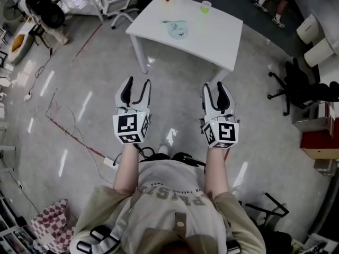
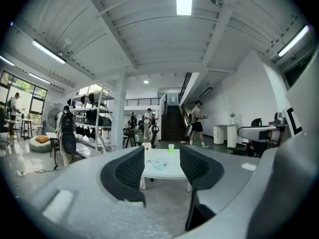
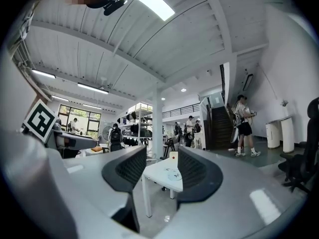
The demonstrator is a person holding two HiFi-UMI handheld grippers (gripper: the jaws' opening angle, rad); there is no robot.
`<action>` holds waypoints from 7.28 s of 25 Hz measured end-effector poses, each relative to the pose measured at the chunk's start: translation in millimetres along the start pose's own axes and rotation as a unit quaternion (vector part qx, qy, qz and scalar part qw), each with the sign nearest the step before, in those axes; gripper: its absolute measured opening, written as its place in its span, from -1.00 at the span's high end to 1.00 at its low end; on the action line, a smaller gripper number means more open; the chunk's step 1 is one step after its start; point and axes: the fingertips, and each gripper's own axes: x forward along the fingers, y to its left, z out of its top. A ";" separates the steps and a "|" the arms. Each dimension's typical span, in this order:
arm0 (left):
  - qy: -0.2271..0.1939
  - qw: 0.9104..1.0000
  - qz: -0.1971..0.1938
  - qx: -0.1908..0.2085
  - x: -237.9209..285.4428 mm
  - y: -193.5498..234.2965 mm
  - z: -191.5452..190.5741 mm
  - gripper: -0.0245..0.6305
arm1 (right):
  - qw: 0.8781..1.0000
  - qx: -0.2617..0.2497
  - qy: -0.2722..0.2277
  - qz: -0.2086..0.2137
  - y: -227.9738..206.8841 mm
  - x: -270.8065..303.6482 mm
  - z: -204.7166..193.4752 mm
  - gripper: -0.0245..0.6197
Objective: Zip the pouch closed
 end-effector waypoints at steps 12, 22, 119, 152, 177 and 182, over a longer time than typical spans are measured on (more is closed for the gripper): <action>0.058 0.998 -0.012 -0.019 61.3 -2.7 -49.6 0.22 | 0.998 0.011 0.056 -0.024 -37.7 35.6 -47.3 0.40; 0.051 0.998 0.034 -0.017 152.5 -25.1 -38.1 0.22 | 0.998 0.011 0.057 0.023 -115.4 115.6 -51.6 0.39; 0.257 0.965 0.038 -0.024 581.4 134.7 -174.7 0.22 | 0.972 0.030 0.201 0.117 -251.3 605.6 -215.4 0.39; 0.415 0.901 -0.129 -0.021 628.8 126.4 -302.6 0.61 | 0.852 -0.014 0.394 0.345 -149.5 675.2 -333.6 0.30; 0.360 0.908 -0.211 0.037 626.7 115.4 -270.0 0.85 | 0.729 -0.194 0.391 0.527 -87.6 673.5 -361.5 0.30; 0.353 0.905 -0.233 0.040 624.0 111.3 -266.6 0.85 | 0.665 -0.246 0.380 0.594 -72.8 662.5 -366.6 0.30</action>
